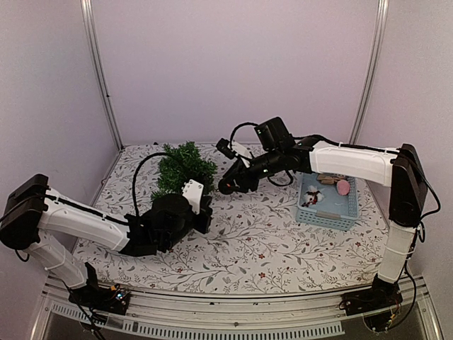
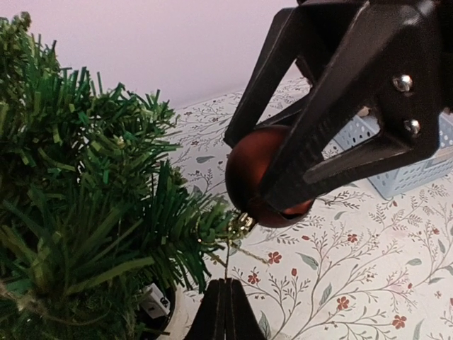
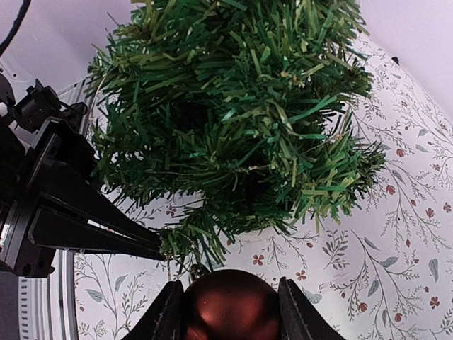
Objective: Decorate the small christmas tree
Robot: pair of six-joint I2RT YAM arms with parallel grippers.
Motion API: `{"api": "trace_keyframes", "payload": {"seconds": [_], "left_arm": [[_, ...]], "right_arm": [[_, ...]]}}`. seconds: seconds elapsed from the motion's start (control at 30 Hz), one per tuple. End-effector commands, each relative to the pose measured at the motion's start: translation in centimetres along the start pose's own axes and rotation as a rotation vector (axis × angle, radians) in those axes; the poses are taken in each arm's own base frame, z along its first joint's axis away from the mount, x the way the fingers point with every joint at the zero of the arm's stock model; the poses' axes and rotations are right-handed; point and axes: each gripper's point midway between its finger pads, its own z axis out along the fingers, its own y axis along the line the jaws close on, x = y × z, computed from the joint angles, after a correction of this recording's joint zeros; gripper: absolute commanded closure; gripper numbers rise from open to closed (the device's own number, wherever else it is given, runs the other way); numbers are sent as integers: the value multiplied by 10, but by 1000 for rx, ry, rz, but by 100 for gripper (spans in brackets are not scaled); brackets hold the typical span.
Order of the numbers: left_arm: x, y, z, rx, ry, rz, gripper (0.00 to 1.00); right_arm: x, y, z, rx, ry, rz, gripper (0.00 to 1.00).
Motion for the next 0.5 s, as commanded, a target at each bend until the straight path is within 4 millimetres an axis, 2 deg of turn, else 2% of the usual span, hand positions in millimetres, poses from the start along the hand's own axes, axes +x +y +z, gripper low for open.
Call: {"api": "trace_keyframes", "payload": {"seconds": [0.0,0.47], "left_arm": [[-1,11,-1,-43,4,-20,100],[11,23,3,-102,59,-23,100]], "right_arm": [[-15,9,-9,-17,-47,-35,77],[-7,2,3,-11,-32,-18,77]]}}
